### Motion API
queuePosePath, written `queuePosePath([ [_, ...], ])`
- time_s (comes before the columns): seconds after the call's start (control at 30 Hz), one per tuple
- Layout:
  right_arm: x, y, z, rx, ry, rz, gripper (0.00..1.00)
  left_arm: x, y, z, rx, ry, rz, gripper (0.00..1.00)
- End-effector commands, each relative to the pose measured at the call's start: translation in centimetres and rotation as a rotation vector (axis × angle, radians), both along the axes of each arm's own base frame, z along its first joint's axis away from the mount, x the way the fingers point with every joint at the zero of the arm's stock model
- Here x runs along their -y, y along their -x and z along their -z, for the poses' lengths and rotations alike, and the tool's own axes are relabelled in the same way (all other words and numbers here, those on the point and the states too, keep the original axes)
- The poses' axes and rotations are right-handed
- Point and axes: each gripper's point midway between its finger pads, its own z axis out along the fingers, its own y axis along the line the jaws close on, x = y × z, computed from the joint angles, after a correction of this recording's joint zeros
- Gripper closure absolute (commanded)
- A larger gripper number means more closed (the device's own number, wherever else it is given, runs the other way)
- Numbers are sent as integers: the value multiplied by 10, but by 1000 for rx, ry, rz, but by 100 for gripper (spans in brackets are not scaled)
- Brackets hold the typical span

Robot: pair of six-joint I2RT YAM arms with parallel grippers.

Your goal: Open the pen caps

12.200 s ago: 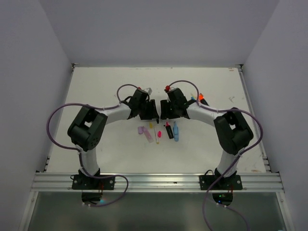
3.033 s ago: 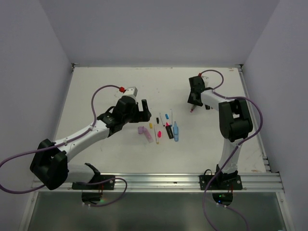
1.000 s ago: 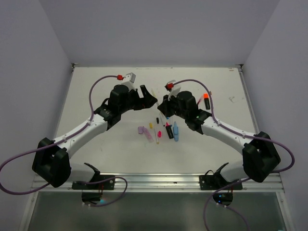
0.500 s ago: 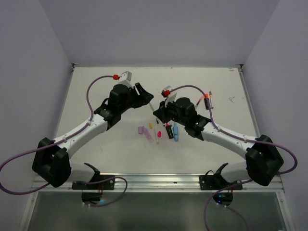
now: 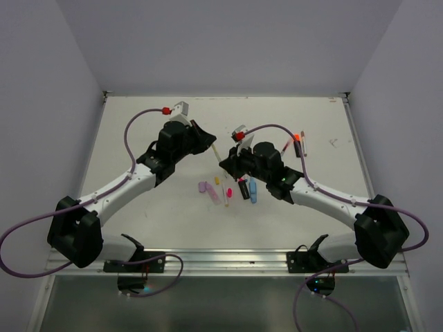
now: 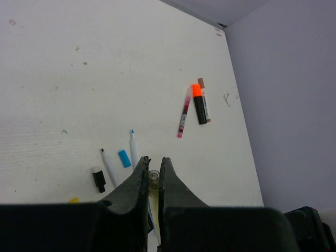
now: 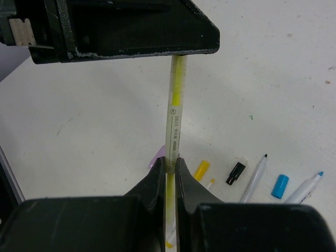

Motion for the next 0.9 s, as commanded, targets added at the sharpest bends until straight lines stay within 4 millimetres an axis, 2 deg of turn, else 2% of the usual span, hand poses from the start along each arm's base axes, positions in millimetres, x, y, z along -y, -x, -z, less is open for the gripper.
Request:
queuePosePath([
  [0.0,-7,4,-24,62,-60,-40,96,-1,-8,-24,92,28,-19,100],
  [0.03,-7,4,-24,60,-66,-38,90,0,-7,-26,103,25,-9,100],
  [0.07,-8,3,-25,59,-72,-32,77,1,-6,-25,103,21,-2,100],
  [0.13,-10,1,-29,59,-95,-24,64,5,-2,-25,114,13,23,100],
  [0.23,-14,-5,-35,63,-109,-12,51,7,4,-24,124,13,43,100],
  [0.4,-23,-18,-39,73,-112,3,46,10,16,-23,137,16,85,100],
  [0.43,-25,-20,-33,60,-104,1,46,10,16,-24,141,19,86,100],
  [0.53,-32,-23,-30,53,-100,-13,46,8,20,-24,152,24,89,100],
  [0.57,-34,-23,-27,46,-98,-20,46,8,20,-26,160,27,88,100],
  [0.67,-40,-19,-25,29,-106,-55,58,8,20,-28,174,35,88,100],
  [0.7,-40,-17,-22,23,-103,-62,64,8,19,-30,183,42,85,100],
  [0.73,-40,-15,-21,18,-103,-75,79,8,19,-31,188,48,84,100],
  [0.8,-36,-11,-13,3,-84,-77,97,5,16,-34,210,52,62,100],
  [0.87,-31,-7,-1,-12,-60,-74,100,0,13,-35,233,55,27,100],
])
